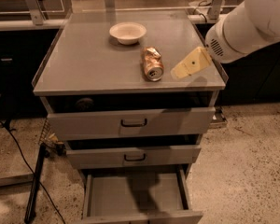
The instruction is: Place orange can into bottom drawer
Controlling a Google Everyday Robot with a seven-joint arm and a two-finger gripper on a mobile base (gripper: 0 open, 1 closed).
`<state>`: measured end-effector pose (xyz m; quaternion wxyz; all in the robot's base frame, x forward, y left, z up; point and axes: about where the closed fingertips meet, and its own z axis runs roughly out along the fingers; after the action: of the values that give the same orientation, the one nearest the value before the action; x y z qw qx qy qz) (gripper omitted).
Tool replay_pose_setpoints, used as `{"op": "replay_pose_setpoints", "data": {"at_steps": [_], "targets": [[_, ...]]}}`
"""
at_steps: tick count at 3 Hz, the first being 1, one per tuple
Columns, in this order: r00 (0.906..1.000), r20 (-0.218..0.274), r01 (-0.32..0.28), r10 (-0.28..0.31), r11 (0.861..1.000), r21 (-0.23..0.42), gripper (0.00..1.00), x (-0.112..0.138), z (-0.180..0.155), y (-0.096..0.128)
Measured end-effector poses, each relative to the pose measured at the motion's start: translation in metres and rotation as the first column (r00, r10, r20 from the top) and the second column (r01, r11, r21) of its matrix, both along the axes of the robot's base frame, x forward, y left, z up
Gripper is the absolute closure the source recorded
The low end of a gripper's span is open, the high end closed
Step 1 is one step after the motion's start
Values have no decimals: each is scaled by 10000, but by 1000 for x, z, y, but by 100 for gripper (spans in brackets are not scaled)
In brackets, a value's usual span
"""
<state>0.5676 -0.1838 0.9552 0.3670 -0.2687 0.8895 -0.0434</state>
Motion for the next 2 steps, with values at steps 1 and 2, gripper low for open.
{"op": "replay_pose_setpoints", "data": {"at_steps": [1, 2], "targets": [[9993, -226, 301, -283, 9959, 853, 0, 11, -21, 19], [9996, -267, 59, -9, 9821, 1882, 0, 31, -38, 51]]}}
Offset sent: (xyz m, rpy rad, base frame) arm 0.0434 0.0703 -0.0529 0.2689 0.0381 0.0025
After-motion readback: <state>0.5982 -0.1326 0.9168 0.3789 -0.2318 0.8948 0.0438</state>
